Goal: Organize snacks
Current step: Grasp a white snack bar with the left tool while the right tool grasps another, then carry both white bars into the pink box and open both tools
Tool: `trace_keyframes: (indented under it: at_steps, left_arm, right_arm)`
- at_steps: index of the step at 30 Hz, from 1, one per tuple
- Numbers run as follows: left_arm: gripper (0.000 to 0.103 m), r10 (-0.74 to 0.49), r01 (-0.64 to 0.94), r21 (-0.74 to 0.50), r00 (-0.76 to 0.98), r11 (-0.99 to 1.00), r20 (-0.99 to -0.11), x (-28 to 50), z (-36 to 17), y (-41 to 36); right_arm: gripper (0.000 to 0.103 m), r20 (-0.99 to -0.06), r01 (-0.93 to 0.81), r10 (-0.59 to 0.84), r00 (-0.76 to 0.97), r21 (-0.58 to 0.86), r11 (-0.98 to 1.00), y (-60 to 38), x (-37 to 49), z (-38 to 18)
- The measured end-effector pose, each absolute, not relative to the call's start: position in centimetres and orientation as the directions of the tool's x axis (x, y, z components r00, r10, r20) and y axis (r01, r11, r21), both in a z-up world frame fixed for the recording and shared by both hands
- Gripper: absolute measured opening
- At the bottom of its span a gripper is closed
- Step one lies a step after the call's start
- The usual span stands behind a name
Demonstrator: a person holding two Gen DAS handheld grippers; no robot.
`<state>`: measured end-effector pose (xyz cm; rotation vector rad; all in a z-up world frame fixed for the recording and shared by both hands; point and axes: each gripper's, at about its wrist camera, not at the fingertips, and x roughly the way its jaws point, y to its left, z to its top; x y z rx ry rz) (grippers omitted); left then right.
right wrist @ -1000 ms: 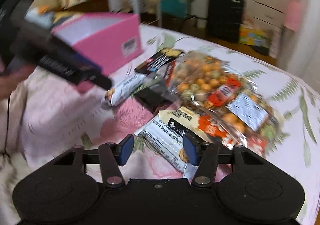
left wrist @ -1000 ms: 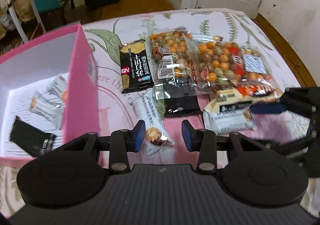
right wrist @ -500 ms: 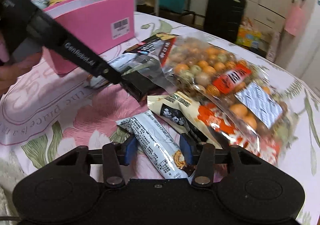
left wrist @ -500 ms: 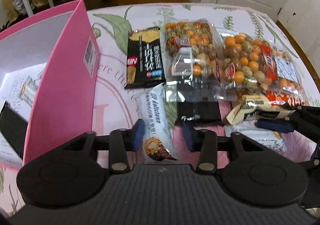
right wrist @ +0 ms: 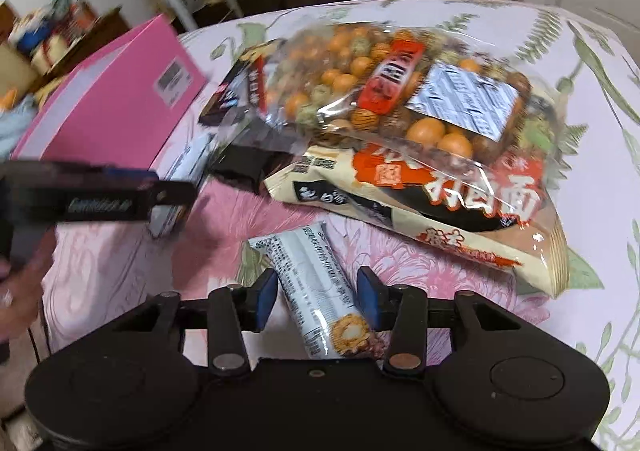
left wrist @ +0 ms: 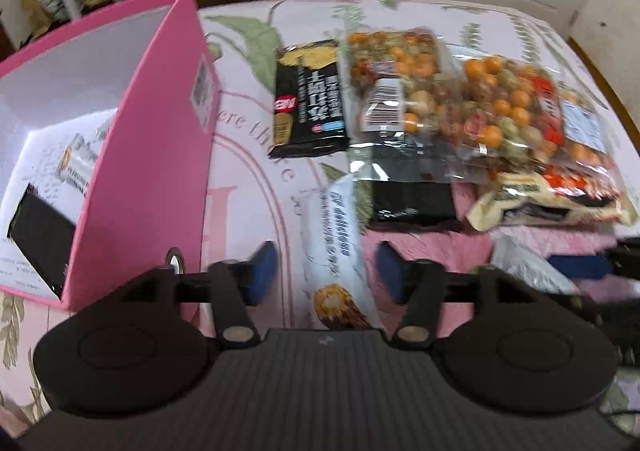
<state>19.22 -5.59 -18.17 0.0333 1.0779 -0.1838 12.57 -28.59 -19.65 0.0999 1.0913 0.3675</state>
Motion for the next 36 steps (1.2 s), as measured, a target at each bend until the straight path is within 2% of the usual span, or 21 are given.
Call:
trace_keyframes:
  at_steps: [1,4,5,6,7,9,20,29,36]
  left_arm:
    - [0.061,-0.131,0.158,-0.066,0.445,0.985,-0.886,19.6,-18.5,-5.5]
    - [0.061,-0.153,0.125,-0.109,0.428,0.986,-0.891,20.1,-19.3,-5.0]
    - [0.053,-0.157,0.126,-0.113,0.433,0.986,-0.888,20.0,-19.3,-5.0]
    - [0.048,-0.163,0.137,-0.114,0.435,0.984,-0.886,19.9,-19.2,-5.1]
    - [0.036,-0.177,0.152,-0.121,0.433,0.981,-0.884,19.7,-19.1,-5.2]
    - [0.029,-0.190,0.161,-0.133,0.417,0.978,-0.889,19.4,-18.8,-5.3]
    - [0.026,-0.210,0.193,-0.148,0.356,0.970,-0.911,16.5,-16.3,-5.1]
    - [0.027,-0.180,0.211,-0.109,0.354,0.971,-0.918,13.4,-13.3,-3.1]
    - [0.027,-0.188,0.211,-0.120,0.337,0.970,-0.923,11.5,-11.8,-1.1]
  right_arm:
    - [0.056,-0.852,-0.254,0.344,0.394,0.258,0.932,-28.5,12.6,-19.6]
    - [0.055,-0.858,-0.273,0.354,0.373,0.263,0.925,-28.5,12.9,-19.7]
    - [0.053,-0.859,-0.283,0.349,0.375,0.253,0.925,-28.4,12.9,-19.7]
    - [0.046,-0.861,-0.298,0.339,0.379,0.233,0.926,-28.2,12.8,-19.7]
    - [0.038,-0.861,-0.315,0.324,0.393,0.205,0.927,-28.2,12.4,-19.3]
    - [0.035,-0.852,-0.318,0.331,0.406,0.207,0.925,-28.3,12.1,-19.2]
    - [0.033,-0.821,-0.182,0.354,0.447,0.304,0.935,-29.3,9.9,-16.0]
    - [0.033,-0.835,-0.249,0.351,0.423,0.265,0.931,-27.0,8.0,-12.5]
    - [0.033,-0.810,-0.329,0.394,0.434,0.265,0.906,-24.7,6.5,-10.3]
